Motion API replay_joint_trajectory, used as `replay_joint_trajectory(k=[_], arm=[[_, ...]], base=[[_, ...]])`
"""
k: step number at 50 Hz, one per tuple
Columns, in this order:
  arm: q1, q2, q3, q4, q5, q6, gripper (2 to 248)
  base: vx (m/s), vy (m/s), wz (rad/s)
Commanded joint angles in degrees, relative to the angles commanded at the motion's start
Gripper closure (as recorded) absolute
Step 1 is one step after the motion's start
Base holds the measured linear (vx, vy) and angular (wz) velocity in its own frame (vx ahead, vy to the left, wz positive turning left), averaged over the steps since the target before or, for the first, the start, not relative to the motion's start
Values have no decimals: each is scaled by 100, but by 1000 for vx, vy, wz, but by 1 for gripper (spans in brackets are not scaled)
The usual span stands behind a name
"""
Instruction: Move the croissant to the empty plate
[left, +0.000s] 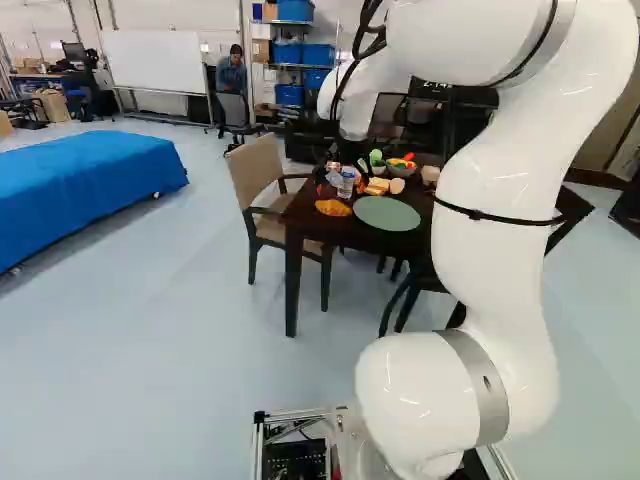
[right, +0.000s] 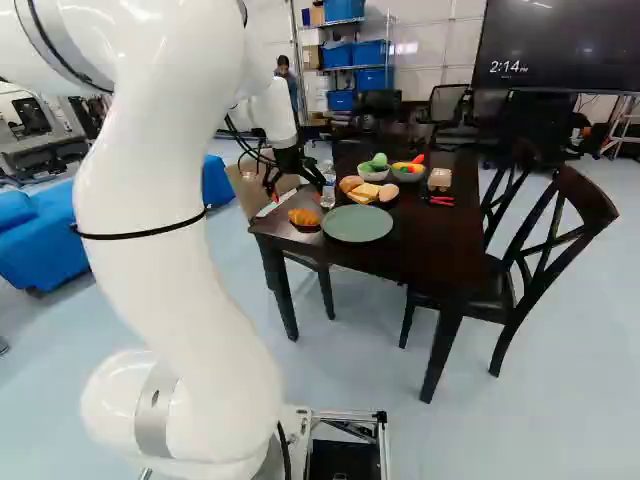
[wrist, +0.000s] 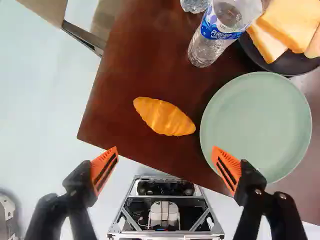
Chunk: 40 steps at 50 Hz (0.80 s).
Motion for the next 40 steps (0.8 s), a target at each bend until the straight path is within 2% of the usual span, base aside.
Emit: replay_joint_trajectory(k=[40], arm=[[0, 0, 0, 0, 0, -34, 3]], base=[[0, 0, 0]])
